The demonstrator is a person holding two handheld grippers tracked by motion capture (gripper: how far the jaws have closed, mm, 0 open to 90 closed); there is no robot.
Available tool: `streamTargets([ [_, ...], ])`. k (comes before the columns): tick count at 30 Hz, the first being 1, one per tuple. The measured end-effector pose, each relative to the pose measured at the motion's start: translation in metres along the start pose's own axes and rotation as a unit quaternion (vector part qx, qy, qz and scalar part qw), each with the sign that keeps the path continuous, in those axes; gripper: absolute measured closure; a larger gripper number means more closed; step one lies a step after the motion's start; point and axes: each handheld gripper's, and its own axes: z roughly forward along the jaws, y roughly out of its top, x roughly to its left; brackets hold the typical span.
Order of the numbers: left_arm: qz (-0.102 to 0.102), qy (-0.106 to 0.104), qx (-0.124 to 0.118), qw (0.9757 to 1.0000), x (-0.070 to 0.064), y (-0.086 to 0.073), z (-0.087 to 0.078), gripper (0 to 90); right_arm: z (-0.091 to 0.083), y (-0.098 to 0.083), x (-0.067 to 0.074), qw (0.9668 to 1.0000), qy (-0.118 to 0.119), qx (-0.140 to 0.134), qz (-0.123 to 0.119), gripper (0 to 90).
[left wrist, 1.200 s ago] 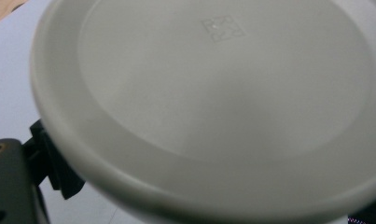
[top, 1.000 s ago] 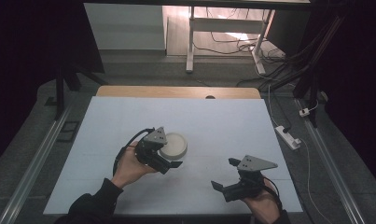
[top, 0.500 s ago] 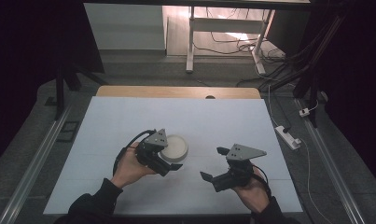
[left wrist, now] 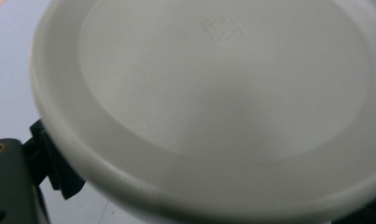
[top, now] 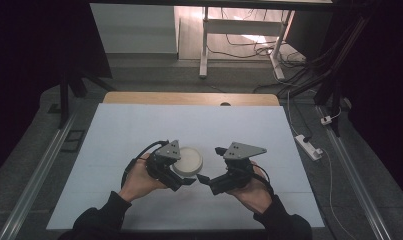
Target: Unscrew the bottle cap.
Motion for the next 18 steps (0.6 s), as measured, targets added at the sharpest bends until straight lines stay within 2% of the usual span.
streamTargets([
  [7,0.005,-0.008,0.002,1.0,-0.001,0.0,0.001,7.5,0.019,0.011,0.003,0.9996,0.027,-0.007,-0.008,0.0],
  [18,0.018,-0.023,0.004,0.9996,-0.002,0.001,0.001,7.5,0.04,0.014,0.005,0.9975,0.067,-0.006,-0.023,2.2],
])
